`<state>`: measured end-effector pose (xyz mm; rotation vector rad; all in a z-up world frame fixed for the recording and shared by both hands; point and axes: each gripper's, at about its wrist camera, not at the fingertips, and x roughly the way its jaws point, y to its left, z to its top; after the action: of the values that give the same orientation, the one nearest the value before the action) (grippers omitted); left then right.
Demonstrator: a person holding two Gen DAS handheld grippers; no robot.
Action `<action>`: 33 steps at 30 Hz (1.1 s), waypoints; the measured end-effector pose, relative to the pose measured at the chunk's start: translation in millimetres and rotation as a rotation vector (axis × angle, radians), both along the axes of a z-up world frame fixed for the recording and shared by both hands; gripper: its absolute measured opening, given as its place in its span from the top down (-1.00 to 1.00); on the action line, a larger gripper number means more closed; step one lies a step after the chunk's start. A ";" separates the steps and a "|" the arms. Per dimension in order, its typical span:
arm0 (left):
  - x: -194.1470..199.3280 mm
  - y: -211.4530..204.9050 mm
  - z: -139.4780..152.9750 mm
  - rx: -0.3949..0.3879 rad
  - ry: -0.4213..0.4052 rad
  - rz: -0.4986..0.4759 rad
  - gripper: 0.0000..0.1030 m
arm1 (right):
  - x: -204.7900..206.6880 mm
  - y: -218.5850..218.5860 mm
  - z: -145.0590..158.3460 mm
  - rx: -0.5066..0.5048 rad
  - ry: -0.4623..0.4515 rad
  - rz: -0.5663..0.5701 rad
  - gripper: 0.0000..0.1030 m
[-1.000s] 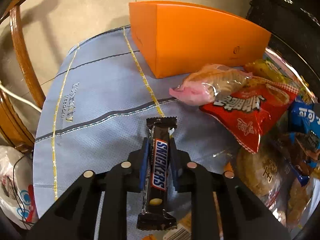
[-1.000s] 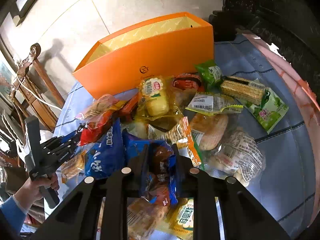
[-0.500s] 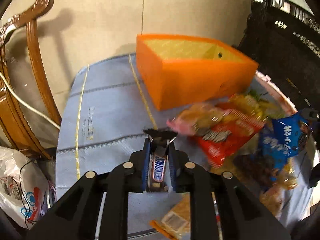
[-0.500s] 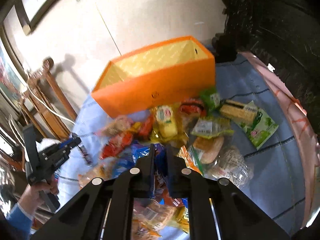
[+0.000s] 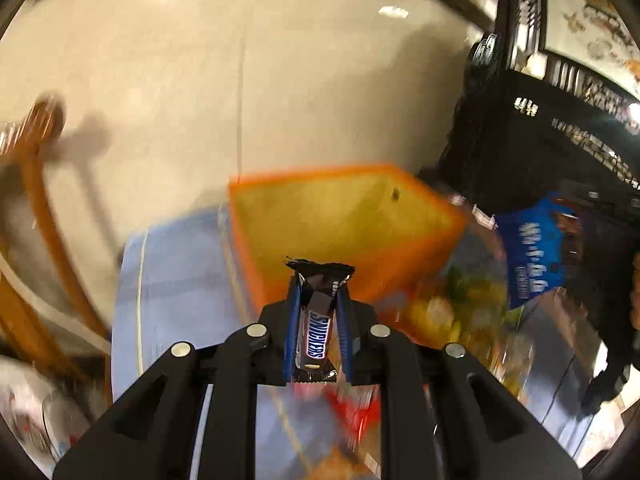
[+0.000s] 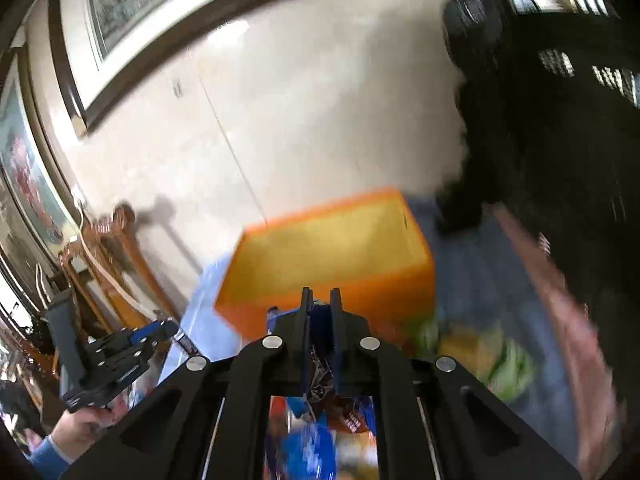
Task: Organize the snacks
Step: 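Drop the Snickers bar in the box while the right drops a blue pack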
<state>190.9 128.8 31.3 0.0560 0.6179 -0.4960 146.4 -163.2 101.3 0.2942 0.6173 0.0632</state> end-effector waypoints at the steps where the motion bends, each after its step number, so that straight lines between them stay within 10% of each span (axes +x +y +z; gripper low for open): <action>1: 13.0 -8.1 11.7 -0.002 -0.023 -0.005 0.69 | 12.3 -1.7 4.2 -0.004 -0.012 0.002 0.85; 9: 121.6 -71.3 29.3 0.037 -0.027 -0.002 0.68 | 151.4 -10.4 -20.3 -0.032 0.041 0.014 0.79; 10: 133.2 -80.9 22.7 0.076 -0.023 0.004 0.40 | 161.7 -7.5 -29.2 -0.063 0.075 0.005 0.60; 11: 139.4 -85.7 17.4 0.092 -0.010 -0.001 -0.72 | 167.9 -6.5 -37.7 -0.093 0.096 0.007 -0.30; 12: 146.4 -88.3 11.1 0.113 0.020 -0.002 -0.82 | 169.4 -5.5 -44.9 -0.142 0.098 -0.003 -0.92; 19: 125.6 -84.8 -25.0 0.193 0.015 0.014 -0.92 | 117.8 -1.9 -53.3 -0.277 0.094 0.047 -0.93; 33: 22.9 -49.9 -64.7 0.180 0.019 -0.188 -0.92 | 40.2 14.2 -116.7 -0.081 0.324 0.105 -0.93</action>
<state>213.8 78.9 -33.3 0.2822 0.6782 -0.6220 186.6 -149.0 -15.4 0.1939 0.9551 0.0924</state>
